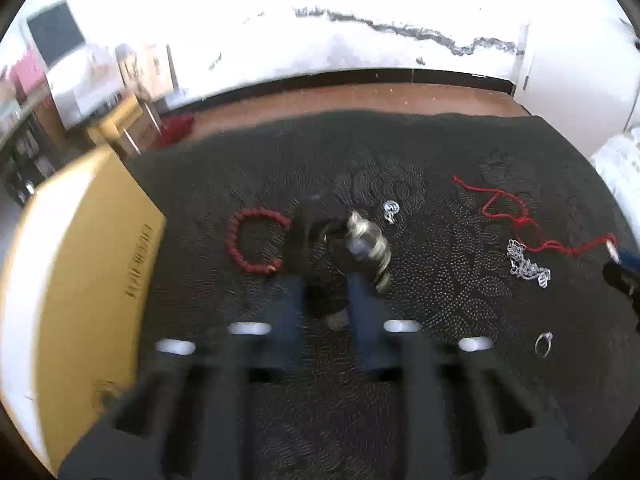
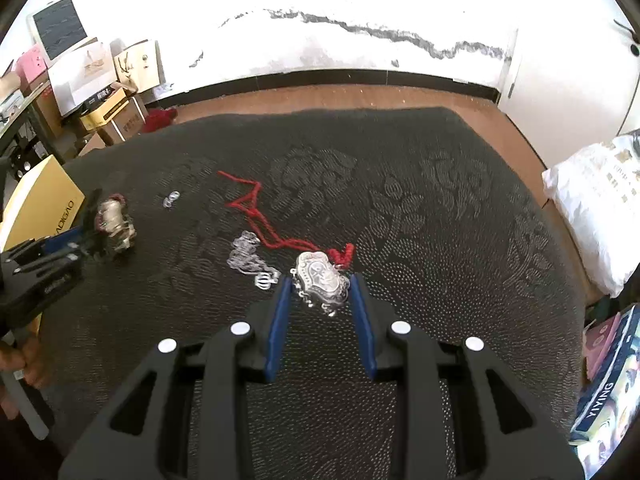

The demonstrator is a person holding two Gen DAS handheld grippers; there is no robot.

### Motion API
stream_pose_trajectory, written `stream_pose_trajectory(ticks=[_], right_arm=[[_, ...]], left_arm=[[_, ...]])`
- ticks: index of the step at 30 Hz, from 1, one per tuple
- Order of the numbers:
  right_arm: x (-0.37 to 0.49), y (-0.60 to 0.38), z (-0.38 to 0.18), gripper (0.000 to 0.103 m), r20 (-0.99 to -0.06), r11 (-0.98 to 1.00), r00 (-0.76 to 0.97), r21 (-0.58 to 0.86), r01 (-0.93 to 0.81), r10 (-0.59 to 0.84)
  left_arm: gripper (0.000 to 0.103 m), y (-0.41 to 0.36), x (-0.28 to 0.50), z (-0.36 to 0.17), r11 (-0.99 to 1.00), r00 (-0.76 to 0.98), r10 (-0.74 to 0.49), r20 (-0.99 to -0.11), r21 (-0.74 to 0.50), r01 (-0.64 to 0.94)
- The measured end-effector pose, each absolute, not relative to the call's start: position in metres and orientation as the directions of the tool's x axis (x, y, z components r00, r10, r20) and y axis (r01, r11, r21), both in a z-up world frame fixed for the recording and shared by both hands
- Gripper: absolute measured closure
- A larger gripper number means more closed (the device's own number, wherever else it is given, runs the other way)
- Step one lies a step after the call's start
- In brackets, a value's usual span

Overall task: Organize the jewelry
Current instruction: 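Close the left tool on the black watch while the right tool grips the silver pendant, then carry the watch in the left tool and pendant in the right tool over the box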

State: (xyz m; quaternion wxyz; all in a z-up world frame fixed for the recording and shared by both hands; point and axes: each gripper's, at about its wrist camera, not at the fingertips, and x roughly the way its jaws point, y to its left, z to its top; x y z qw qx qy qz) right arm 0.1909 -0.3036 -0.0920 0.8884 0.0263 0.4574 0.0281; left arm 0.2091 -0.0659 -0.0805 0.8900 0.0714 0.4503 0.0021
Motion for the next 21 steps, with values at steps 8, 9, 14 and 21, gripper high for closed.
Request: stream_pose_trajectory(ticks=[8, 9, 14, 21], right_arm=[[0.175, -0.291, -0.071, 0.072, -0.788, 0.998, 0.612, 0.061, -0.032, 0.068], [0.174, -0.291, -0.071, 0.072, -0.787, 0.998, 0.613, 0.063, -0.028, 0.067], [0.177, -0.295, -0.07, 0.072, -0.787, 0.995, 0.611, 0.093, -0.021, 0.086], [0.189, -0.307, -0.082, 0.072, -0.797, 0.994, 0.596, 0.112, -0.011, 0.097]], left_arm=[[0.088, -0.055, 0.183, -0.066, 0.993, 0.577, 0.016, -0.817, 0.079, 0.084], [0.088, -0.053, 0.179, -0.064, 0.994, 0.592, 0.028, -0.805, 0.087, 0.072], [0.008, -0.047, 0.195, -0.066, 0.998, 0.609, -0.011, -0.793, 0.033, 0.061], [0.008, -0.067, 0.243, -0.09, 0.996, 0.605, -0.053, -0.794, 0.003, 0.092]])
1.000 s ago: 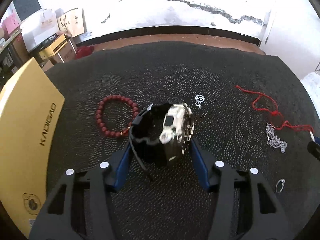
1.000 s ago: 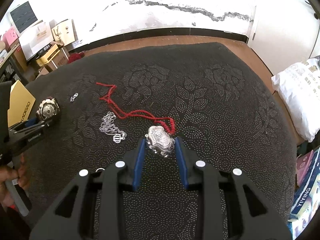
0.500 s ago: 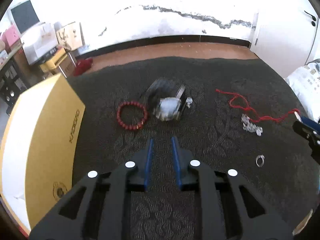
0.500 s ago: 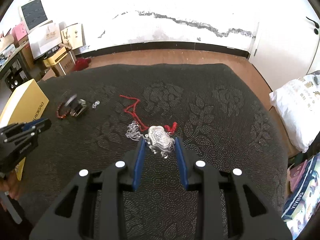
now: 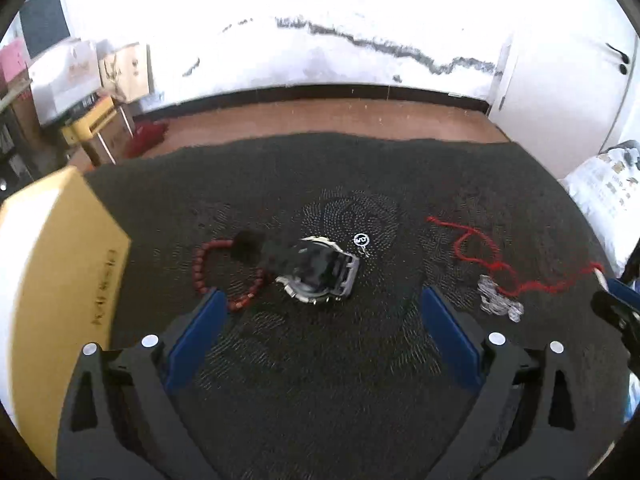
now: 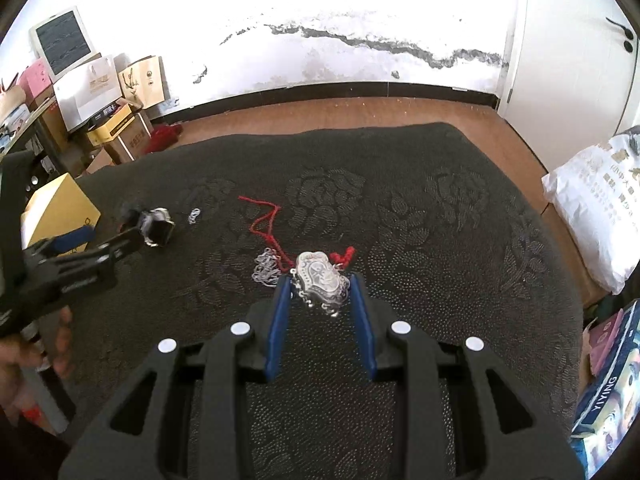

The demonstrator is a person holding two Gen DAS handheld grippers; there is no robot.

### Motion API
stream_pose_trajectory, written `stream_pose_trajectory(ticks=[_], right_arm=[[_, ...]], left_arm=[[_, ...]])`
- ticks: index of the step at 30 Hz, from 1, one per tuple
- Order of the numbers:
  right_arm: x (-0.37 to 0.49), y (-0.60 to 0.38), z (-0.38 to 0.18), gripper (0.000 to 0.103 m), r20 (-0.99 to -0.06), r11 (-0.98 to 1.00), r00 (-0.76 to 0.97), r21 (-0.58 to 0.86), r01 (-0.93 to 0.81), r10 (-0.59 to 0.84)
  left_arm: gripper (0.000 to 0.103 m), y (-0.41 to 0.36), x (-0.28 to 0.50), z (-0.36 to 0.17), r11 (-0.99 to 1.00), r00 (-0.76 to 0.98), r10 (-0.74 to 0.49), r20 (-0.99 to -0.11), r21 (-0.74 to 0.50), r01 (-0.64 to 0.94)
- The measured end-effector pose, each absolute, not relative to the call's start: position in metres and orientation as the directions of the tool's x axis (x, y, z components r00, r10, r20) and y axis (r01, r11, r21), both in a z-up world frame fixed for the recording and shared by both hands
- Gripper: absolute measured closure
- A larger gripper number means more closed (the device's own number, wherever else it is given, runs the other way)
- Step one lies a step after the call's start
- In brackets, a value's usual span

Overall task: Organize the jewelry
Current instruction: 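Carry the watch in the left tool and pendant in the right tool over the box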

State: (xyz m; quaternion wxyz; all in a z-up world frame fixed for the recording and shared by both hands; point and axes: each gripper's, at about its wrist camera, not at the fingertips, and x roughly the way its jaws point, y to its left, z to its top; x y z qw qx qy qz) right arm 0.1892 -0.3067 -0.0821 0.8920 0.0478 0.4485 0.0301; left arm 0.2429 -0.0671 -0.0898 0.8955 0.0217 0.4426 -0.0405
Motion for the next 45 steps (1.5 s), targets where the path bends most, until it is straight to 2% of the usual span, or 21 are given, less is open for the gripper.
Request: stream_pose_trajectory(ticks=[10, 13, 21, 26, 34, 45], right_arm=[[0.204, -0.314, -0.101, 0.072, -0.819, 0.99, 0.56, 0.138, -0.021, 0.126], [0.205, -0.314, -0.099, 0.072, -0.816, 0.991, 0.565, 0.135, -0.024, 0.125], [0.203, -0.307, -0.097, 0.072, -0.815, 0.992, 0.567, 0.126, -0.026, 0.118], [0.196, -0.299, -0.086, 0.072, -0.804, 0.994, 0.585, 0.104, -0.043, 0.109], [0.169, -0.268, -0.03, 0.072, -0.756, 0.997, 0.652, 0.017, -0.07, 0.059], [0.121, -0.179, 0.069, 0.072, -0.703, 0.984, 0.697, 0.02, -0.175, 0.138]], left_arm=[[0.009, -0.074, 0.287, -0.123, 0.996, 0.588, 0.01, -0.809, 0.059, 0.063], [0.036, -0.074, 0.286, -0.129, 0.994, 0.592, 0.038, -0.805, 0.09, 0.059], [0.037, -0.063, 0.277, -0.118, 0.995, 0.597, 0.043, -0.801, 0.088, 0.046], [0.037, -0.059, 0.255, -0.093, 0.993, 0.606, 0.053, -0.793, 0.107, 0.054], [0.037, -0.045, 0.195, -0.033, 0.988, 0.612, 0.034, -0.79, 0.119, 0.099], [0.037, 0.013, 0.123, 0.072, 0.993, 0.658, 0.034, -0.752, 0.103, 0.066]])
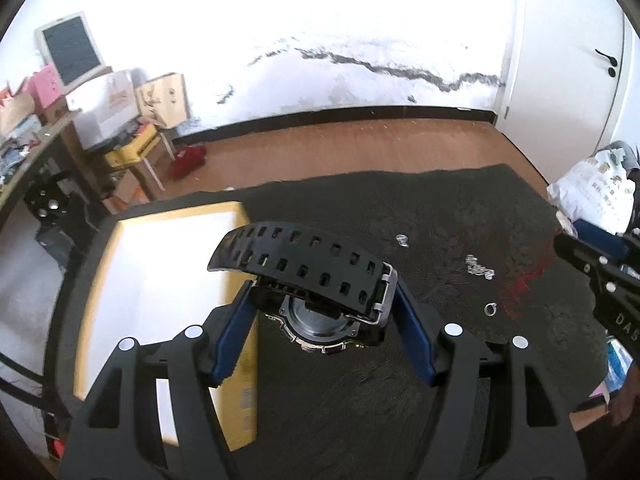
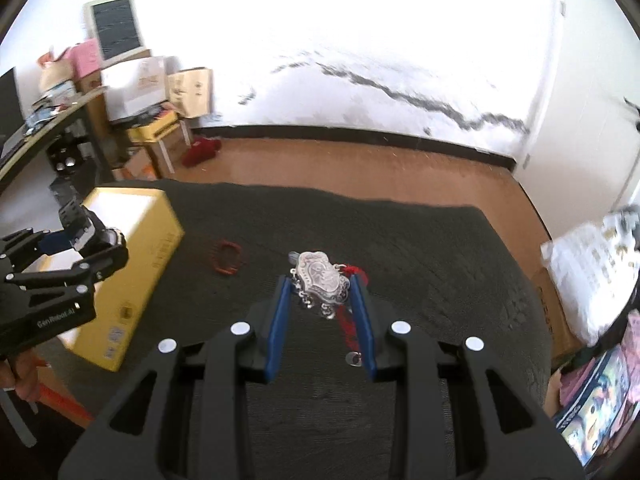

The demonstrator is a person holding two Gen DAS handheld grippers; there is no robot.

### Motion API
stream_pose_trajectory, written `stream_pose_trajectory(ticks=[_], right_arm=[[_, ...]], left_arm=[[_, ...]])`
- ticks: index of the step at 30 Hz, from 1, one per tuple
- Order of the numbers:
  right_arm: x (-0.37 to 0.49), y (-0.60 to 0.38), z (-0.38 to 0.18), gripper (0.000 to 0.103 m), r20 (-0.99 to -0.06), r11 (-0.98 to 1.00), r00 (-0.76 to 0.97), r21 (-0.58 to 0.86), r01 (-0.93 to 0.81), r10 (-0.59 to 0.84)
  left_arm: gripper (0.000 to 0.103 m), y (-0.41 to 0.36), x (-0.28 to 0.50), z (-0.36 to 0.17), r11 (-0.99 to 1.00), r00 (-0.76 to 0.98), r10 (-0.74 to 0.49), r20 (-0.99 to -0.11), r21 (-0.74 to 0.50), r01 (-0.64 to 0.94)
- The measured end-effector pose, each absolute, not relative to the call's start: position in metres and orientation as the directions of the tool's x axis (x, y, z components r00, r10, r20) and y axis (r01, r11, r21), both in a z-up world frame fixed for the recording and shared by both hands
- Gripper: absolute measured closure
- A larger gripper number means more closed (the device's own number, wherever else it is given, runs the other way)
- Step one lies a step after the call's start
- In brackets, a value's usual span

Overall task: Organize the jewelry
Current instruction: 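Carry the watch in the left tool and pendant in the right tool over the box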

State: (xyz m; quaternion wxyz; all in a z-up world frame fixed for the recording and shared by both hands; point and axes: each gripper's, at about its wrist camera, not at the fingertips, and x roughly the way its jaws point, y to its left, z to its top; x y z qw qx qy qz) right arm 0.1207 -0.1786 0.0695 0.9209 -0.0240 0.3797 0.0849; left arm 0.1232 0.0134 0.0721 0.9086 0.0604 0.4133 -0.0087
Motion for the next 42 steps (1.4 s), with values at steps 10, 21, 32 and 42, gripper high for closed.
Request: stream_pose_trajectory(ticks=[10, 21, 32, 42], right_arm=[[0.107, -0.078, 0.147, 0.072, -0.704, 0.941, 0.652, 0.07, -0.331, 0.282], [0.115, 0.035, 0.195, 0.072, -0.726, 0.888, 0.588, 0.066, -0.456, 0.356], [0.127, 0.123, 0.198, 0.072, -0.743, 0.833, 0.536, 0.052, -0.55, 0.401], [0.162, 0.155, 0.097, 0.072, -0.851, 0.835, 0.415, 0.048, -0.548, 0.322]], left_arm=[[0.037, 0.115, 0.081, 0.117, 0.993, 0.652, 0.107, -0.751, 0.111, -0.035], [0.037, 0.207, 0.066, 0.118, 0.983, 0.615, 0.176, -0.769, 0.105, -0.15], [0.037, 0.256, 0.064, 0.097, 0.971, 0.58, 0.193, -0.791, 0.071, -0.227], [0.037, 0.275, 0.081, 0.055, 0.961, 0.533, 0.182, -0.826, 0.035, -0.274]])
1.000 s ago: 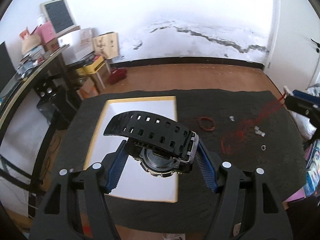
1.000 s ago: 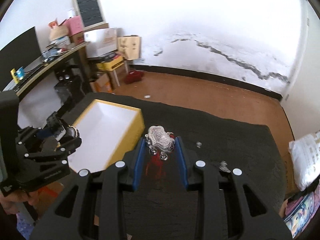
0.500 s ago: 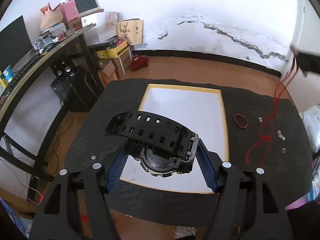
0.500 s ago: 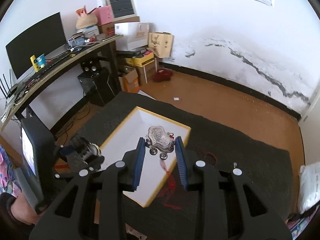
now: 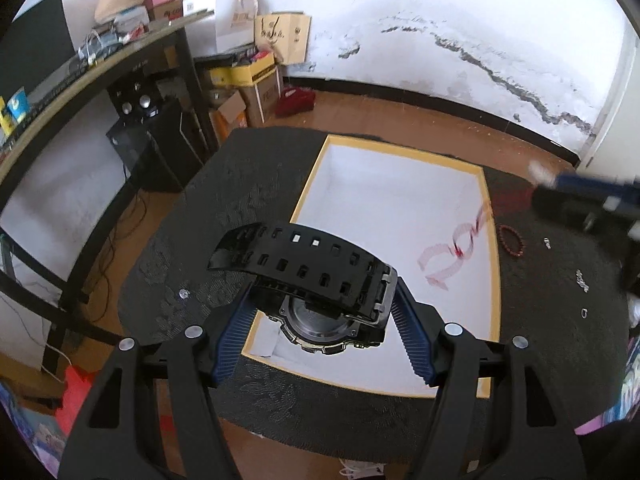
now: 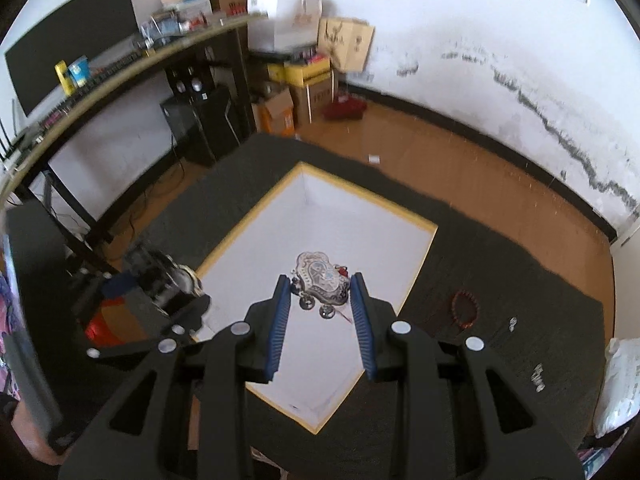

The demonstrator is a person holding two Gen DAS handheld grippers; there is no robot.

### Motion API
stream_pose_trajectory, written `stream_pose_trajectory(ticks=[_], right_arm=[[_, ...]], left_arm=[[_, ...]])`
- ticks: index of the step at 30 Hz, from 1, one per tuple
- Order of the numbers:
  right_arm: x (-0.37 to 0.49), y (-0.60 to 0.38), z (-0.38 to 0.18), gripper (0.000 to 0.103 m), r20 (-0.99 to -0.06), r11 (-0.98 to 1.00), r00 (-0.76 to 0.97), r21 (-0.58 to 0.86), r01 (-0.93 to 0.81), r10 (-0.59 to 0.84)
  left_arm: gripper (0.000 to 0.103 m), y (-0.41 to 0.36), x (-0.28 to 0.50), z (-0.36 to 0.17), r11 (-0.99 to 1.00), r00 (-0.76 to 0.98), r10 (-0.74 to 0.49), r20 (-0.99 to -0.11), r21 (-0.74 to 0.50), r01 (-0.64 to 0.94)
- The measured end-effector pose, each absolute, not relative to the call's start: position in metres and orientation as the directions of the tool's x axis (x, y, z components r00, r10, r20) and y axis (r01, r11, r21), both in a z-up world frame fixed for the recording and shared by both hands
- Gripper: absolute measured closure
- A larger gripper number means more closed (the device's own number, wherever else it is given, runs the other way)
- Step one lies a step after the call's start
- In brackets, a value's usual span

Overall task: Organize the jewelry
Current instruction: 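Carry the watch in the left tool and pendant in the right tool over the box, then open the left tool dropping the watch while the right tool releases the pendant into the box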

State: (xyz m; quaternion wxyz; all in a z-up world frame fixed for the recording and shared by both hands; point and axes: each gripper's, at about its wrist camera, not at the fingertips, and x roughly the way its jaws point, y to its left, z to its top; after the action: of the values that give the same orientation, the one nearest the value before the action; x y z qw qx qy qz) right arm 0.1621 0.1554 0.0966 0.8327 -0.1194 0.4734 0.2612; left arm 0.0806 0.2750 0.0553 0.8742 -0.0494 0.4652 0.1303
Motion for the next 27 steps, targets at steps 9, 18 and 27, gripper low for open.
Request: stream_pose_trajectory(ticks=[9, 18, 27], right_arm=[[0.196, 0.176, 0.0, 0.072, -0.93, 0.846, 0.308, 0.008, -0.533, 0.203], [0.21, 0.177, -0.046, 0.072, -0.949, 0.856, 0.266, 0.008, -0.518, 0.169], [0.215, 0.177, -0.046, 0.062, -0.943, 0.853, 0.274, 0.018, -0.521, 0.187]], left_arm=[[0.037, 0.292, 0.113, -0.011, 0.945, 0.433, 0.122, -0.893, -0.029, -0.325], [0.037, 0.297, 0.133, -0.058, 0.937, 0.362, 0.119, -0.924, -0.016, -0.349], [0.023, 0.293, 0.136, -0.055, 0.94, 0.377, 0.175, -0.909, 0.04, -0.339]])
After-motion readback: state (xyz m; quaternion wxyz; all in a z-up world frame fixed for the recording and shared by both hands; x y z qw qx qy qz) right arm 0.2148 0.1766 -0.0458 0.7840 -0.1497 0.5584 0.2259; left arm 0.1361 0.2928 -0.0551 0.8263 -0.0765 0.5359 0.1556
